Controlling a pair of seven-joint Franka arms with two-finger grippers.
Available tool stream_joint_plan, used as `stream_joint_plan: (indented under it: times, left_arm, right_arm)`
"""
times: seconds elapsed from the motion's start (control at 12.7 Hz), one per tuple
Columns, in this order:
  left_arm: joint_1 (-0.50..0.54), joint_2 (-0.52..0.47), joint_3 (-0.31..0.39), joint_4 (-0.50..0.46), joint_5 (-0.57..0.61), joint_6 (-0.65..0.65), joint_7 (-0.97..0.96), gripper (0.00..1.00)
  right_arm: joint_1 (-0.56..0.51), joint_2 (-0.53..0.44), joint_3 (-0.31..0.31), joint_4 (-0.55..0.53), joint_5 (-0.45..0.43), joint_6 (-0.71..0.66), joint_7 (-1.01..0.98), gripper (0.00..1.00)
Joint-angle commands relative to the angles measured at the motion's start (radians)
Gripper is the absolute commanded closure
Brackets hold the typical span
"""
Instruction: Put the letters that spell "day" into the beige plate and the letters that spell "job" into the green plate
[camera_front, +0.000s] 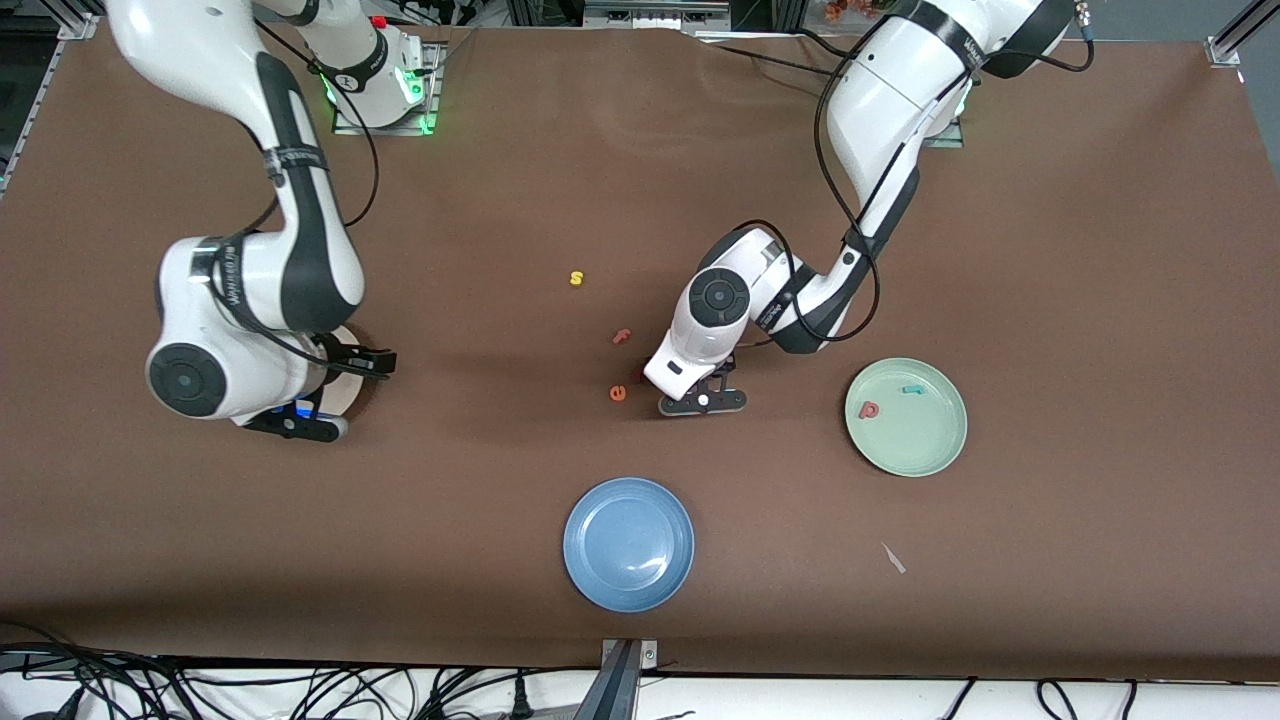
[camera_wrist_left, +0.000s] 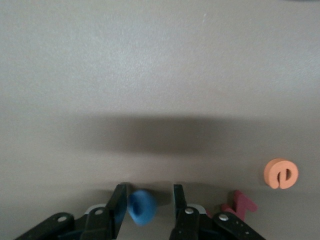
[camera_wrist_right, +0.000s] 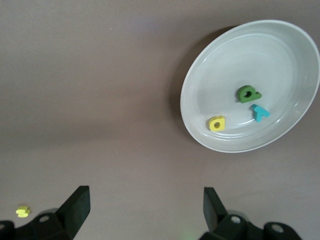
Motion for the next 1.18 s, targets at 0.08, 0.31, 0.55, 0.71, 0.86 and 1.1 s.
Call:
stream_joint_plan:
  times: [0.08,0.31,0.55,0.71,0.86,1.1]
  left_arm:
    - [-0.011,-0.001,0.008,-0.003,0.029,-0.021,-0.012,0.61]
    - [-0.011,-0.002,0.008,-0.01,0.063,-0.038,-0.011,0.71]
    - [-0.015,-0.004,0.006,-0.017,0.065,-0.051,-0.011,0.73]
    - [-0.015,-0.004,0.005,-0.019,0.065,-0.058,-0.011,0.73]
    - [-0.015,-0.006,0.001,-0.019,0.063,-0.058,-0.014,0.71]
    - [-0.015,-0.006,0.0,-0.019,0.054,-0.058,-0.032,0.53]
  right_arm:
    - [-0.235,-0.137,0.249,-0.048,-0.123,-0.018,-0.047,0.0]
    - [-0.3,-0.292,0.254,-0.134,-0.131,-0.018,-0.081,0.0]
    - [-0.325,-0.43,0.254,-0.19,-0.149,-0.058,-0.098,0.0]
    - [-0.325,-0.455,0.254,-0.176,-0.185,-0.11,-0.145,0.0]
    - [-0.328,-0.458,0.256,-0.153,-0.179,-0.142,-0.152,0.0]
    - [-0.33,-0.499,0.257,-0.153,-0.185,-0.127,-0.152,0.0]
